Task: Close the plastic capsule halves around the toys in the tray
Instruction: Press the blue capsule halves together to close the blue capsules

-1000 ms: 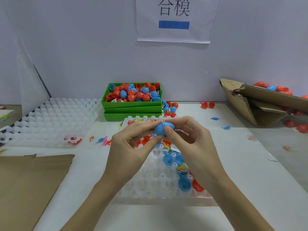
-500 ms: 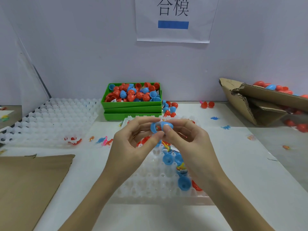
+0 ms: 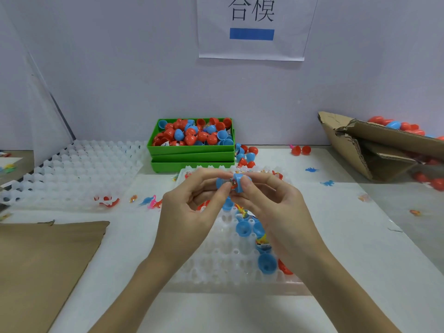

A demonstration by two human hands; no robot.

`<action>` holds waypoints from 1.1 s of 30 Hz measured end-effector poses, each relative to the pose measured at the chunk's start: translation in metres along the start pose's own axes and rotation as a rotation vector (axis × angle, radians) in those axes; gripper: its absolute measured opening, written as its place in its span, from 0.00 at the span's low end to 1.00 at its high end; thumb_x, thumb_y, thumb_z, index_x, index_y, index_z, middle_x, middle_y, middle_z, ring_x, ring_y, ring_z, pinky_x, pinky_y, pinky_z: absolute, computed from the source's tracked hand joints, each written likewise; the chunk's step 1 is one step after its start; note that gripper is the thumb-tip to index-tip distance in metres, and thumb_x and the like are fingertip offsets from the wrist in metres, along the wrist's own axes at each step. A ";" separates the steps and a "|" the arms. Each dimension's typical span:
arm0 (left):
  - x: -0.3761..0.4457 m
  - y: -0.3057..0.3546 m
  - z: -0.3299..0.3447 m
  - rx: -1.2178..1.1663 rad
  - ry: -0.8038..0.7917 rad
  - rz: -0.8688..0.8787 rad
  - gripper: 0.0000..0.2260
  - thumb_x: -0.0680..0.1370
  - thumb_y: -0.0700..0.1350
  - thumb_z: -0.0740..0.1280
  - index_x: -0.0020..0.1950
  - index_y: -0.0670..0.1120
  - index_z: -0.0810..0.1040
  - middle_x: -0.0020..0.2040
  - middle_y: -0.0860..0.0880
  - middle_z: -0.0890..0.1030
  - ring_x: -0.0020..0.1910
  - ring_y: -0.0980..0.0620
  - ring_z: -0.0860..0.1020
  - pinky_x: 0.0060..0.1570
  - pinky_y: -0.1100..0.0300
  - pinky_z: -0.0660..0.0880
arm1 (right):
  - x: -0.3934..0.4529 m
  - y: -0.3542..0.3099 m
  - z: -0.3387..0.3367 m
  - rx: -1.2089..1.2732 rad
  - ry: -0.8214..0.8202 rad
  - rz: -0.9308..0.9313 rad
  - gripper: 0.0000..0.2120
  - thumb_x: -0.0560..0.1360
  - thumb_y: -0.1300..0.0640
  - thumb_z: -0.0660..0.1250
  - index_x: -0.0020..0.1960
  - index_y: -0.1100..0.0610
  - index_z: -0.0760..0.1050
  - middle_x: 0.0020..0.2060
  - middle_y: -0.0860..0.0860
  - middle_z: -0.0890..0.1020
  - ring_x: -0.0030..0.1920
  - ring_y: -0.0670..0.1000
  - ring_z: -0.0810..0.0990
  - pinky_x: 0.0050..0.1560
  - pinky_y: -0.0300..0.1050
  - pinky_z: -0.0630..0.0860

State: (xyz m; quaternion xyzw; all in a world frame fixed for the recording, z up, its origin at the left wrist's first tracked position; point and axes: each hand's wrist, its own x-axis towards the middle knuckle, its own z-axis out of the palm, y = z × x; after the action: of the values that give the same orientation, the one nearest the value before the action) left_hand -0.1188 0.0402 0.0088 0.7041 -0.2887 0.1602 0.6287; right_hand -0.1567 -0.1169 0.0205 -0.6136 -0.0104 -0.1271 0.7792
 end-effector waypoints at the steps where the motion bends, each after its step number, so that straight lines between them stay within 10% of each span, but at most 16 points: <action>1: 0.000 0.001 0.000 -0.003 0.002 -0.005 0.08 0.79 0.43 0.73 0.57 0.47 0.84 0.54 0.54 0.87 0.55 0.52 0.86 0.52 0.64 0.82 | 0.000 0.000 0.000 -0.015 0.003 0.000 0.10 0.75 0.50 0.73 0.54 0.51 0.84 0.48 0.49 0.88 0.50 0.51 0.88 0.49 0.37 0.82; 33: 0.001 -0.002 -0.005 0.094 -0.013 -0.013 0.07 0.79 0.36 0.72 0.52 0.47 0.81 0.47 0.56 0.87 0.48 0.53 0.86 0.47 0.65 0.82 | -0.001 0.002 0.002 -0.091 -0.037 -0.039 0.10 0.77 0.52 0.72 0.56 0.54 0.83 0.48 0.48 0.88 0.50 0.50 0.87 0.50 0.39 0.83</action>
State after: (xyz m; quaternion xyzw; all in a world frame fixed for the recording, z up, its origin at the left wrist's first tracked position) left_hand -0.1162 0.0448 0.0090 0.7357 -0.2803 0.1651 0.5941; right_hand -0.1570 -0.1147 0.0185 -0.6505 -0.0311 -0.1311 0.7475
